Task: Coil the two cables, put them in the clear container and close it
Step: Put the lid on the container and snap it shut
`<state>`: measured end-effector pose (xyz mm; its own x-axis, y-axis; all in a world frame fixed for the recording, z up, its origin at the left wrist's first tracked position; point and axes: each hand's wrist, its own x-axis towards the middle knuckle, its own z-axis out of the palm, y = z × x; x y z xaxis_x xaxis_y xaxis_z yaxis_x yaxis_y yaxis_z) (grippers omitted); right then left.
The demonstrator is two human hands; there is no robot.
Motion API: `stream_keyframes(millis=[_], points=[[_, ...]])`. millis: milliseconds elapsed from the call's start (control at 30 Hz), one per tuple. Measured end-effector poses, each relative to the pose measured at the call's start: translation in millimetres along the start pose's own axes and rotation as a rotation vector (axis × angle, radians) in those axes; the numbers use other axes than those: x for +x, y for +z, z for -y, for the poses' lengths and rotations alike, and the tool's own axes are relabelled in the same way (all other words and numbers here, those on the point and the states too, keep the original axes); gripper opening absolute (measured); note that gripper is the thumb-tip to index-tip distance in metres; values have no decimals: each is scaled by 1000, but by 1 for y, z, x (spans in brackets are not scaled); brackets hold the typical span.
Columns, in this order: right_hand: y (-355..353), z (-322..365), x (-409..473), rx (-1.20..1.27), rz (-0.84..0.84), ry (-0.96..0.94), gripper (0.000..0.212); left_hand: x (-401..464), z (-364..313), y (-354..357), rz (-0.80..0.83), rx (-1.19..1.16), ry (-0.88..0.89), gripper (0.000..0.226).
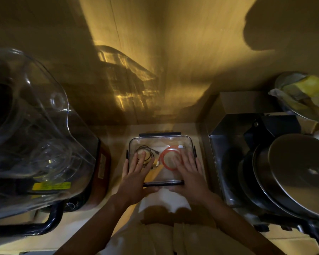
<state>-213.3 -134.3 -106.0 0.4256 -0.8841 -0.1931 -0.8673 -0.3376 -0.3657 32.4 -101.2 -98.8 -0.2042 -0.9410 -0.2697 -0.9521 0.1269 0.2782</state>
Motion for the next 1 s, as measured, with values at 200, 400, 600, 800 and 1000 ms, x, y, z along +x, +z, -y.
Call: stream_keyframes(millis=[200, 400, 600, 800, 1000], points=[[3, 3, 0, -54, -12, 18, 109, -1, -7, -3, 14, 57, -21, 105], [2, 9, 0, -157, 23, 55, 112, -2, -11, -2, 3, 93, -46, 99], [-2, 12, 0, -187, 53, 59, 111, -1, -15, -3, 26, 146, -75, 97], [-6, 17, -2, -241, 66, 78, 101, 4, -25, -7, 125, 176, -126, 107], [-8, 23, -1, -256, 127, 94, 105, 5, -28, -10, 149, 170, -127, 108]])
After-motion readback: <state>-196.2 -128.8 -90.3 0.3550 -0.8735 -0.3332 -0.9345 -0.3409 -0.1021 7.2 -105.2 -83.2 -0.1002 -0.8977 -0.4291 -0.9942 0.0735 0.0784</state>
